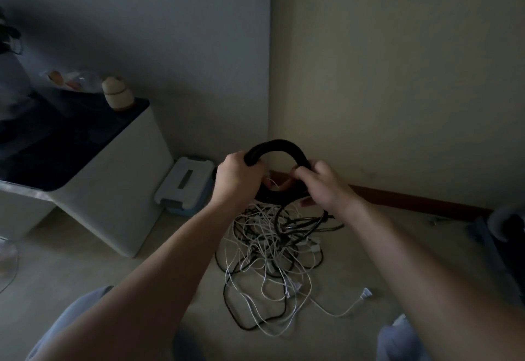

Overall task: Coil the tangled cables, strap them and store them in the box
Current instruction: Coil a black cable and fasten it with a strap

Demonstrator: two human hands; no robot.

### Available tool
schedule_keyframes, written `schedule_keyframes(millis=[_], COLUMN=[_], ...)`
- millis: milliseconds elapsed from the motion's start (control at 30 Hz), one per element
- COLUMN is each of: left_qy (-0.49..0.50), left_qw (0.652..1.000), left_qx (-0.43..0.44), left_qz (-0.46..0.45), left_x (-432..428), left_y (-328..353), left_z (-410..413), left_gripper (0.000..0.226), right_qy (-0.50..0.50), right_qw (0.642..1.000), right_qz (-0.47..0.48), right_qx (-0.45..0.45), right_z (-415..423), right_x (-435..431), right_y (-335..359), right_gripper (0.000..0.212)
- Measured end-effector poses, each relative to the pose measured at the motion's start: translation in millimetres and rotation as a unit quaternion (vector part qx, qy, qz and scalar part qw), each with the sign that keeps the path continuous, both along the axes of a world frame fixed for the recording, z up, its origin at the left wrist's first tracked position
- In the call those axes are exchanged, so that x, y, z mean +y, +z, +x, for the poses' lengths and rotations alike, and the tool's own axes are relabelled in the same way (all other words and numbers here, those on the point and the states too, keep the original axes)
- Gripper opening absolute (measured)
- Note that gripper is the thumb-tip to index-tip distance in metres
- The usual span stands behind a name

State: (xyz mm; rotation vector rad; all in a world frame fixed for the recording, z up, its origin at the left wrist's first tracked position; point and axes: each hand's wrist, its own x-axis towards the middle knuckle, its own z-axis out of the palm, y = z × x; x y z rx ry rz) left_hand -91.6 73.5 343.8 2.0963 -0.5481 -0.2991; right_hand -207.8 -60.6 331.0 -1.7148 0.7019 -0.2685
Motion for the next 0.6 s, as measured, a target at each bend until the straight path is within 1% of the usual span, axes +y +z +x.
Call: schedule_keyframes(millis=[67,133,200,233,267,300,367,400,500,533,567,600], left_qy=[-0.012,-0.033,-0.091,-0.131,-0.174,-0.210,-0.251,-0.258,-0.233,-0.218,-0.206,-0.195], left_qw=[0.997,0.986,0.962,0.946,0.933,0.927,0.924,0.925,0.928,0.930,0.933,0.936], left_qx=[-0.025,-0.115,-0.222,-0.259,-0.273,-0.263,-0.214,-0.201,-0.226,-0.239,-0.247,-0.249], left_qz=[0.068,0.116,0.132,0.144,0.156,0.169,0.191,0.192,0.184,0.174,0.164,0.156], left_x=[6,9,7,5,4,3,4,5,6,5,5,5], left_y=[3,6,9,11,13,13,13,13,17,18,19,19], left_z=[6,5,1,-1,-2,-1,2,3,3,3,4,3], left_gripper=[0.015,0.028,0.042,0.043,0.038,0.034,0.030,0.029,0.026,0.027,0.028,0.030], right_qy=[0.012,0.039,0.100,0.129,0.151,0.169,0.191,0.197,0.197,0.188,0.172,0.150], right_qw=[0.998,0.987,0.968,0.956,0.944,0.933,0.917,0.918,0.938,0.936,0.927,0.915], right_qz=[-0.067,-0.152,-0.226,-0.257,-0.286,-0.313,-0.343,-0.338,-0.285,-0.297,-0.334,-0.374], right_qx=[0.011,0.027,0.047,0.056,0.062,0.065,0.069,0.067,0.022,0.007,0.004,0.022], right_z=[1,1,1,1,1,1,0,0,-1,-1,-2,-2], right_x=[3,5,9,12,14,16,16,15,8,5,1,-3], right_y=[1,4,6,6,7,8,9,9,9,8,6,3], right_gripper=[0.018,0.020,0.022,0.020,0.015,0.010,0.005,0.004,0.012,0.013,0.014,0.019])
